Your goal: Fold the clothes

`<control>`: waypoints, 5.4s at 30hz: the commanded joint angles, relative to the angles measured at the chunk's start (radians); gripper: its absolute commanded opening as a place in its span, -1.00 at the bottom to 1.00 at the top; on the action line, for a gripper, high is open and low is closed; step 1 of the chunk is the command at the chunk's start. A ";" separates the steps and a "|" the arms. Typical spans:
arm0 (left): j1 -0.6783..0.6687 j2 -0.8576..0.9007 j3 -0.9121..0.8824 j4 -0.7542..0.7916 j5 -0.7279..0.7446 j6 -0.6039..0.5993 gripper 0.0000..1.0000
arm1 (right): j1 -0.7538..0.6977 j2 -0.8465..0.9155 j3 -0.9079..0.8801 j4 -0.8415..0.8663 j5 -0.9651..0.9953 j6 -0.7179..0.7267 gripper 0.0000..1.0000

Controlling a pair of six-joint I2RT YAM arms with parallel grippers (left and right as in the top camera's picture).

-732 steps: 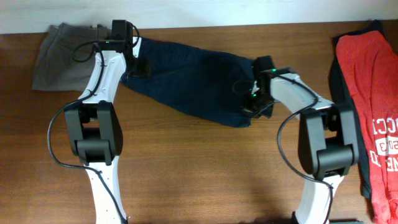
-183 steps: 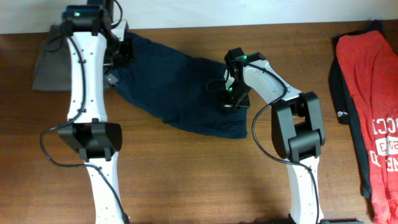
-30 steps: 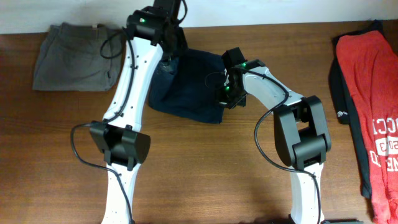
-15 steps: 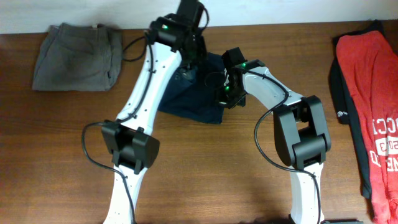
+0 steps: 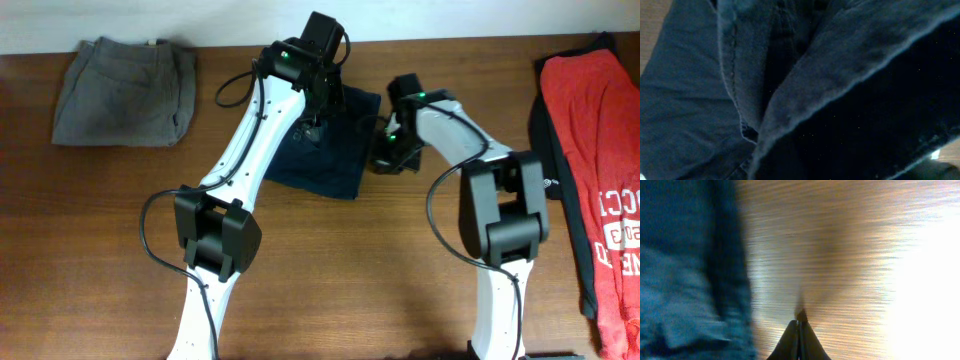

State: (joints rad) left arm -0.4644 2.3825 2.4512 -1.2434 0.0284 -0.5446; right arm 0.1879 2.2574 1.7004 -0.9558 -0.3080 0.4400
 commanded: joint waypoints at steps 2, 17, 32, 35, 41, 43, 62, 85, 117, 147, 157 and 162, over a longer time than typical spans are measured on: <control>-0.003 -0.024 -0.012 0.003 0.010 -0.016 -0.72 | -0.059 -0.067 0.007 -0.036 0.004 -0.048 -0.92; -0.026 -0.024 -0.061 0.099 0.010 -0.016 -0.51 | -0.091 -0.074 0.007 -0.092 -0.032 -0.096 -0.90; -0.032 -0.025 -0.124 0.200 0.062 0.062 0.64 | -0.130 -0.075 0.007 -0.125 -0.033 -0.096 -0.92; -0.032 -0.029 -0.105 0.196 0.066 0.116 0.71 | -0.143 -0.077 0.010 -0.134 -0.034 -0.096 -0.93; -0.005 -0.091 -0.051 0.167 0.053 0.203 0.60 | -0.171 -0.161 0.067 -0.181 -0.064 -0.115 -0.92; 0.029 -0.097 -0.051 0.138 0.043 0.203 0.11 | -0.168 -0.222 0.079 -0.170 -0.132 -0.154 -0.93; 0.113 -0.006 -0.345 0.098 0.242 0.277 -0.99 | -0.040 -0.200 0.077 0.201 -0.354 -0.134 0.65; 0.132 -0.179 -0.486 0.117 0.181 0.337 -0.99 | -0.036 -0.180 0.077 0.544 -0.349 0.113 -0.13; 0.121 -0.234 -0.551 0.156 0.184 0.389 -0.99 | 0.021 0.279 0.089 1.036 -0.522 0.360 -0.92; 0.236 -0.274 -0.550 0.147 0.140 0.389 -0.99 | 0.119 0.430 0.381 0.952 -0.465 0.361 -0.90; 0.235 -0.274 -0.550 0.146 0.140 0.389 -0.99 | 0.108 0.422 0.424 0.929 -0.524 0.314 -0.90; 0.236 -0.274 -0.550 0.147 0.140 0.389 -0.99 | 0.094 0.355 0.552 0.919 -0.672 0.312 -0.89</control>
State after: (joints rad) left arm -0.2279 2.1540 1.9072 -1.0954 0.1574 -0.1749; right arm 0.2966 2.6995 2.1590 -0.0383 -0.8700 0.7765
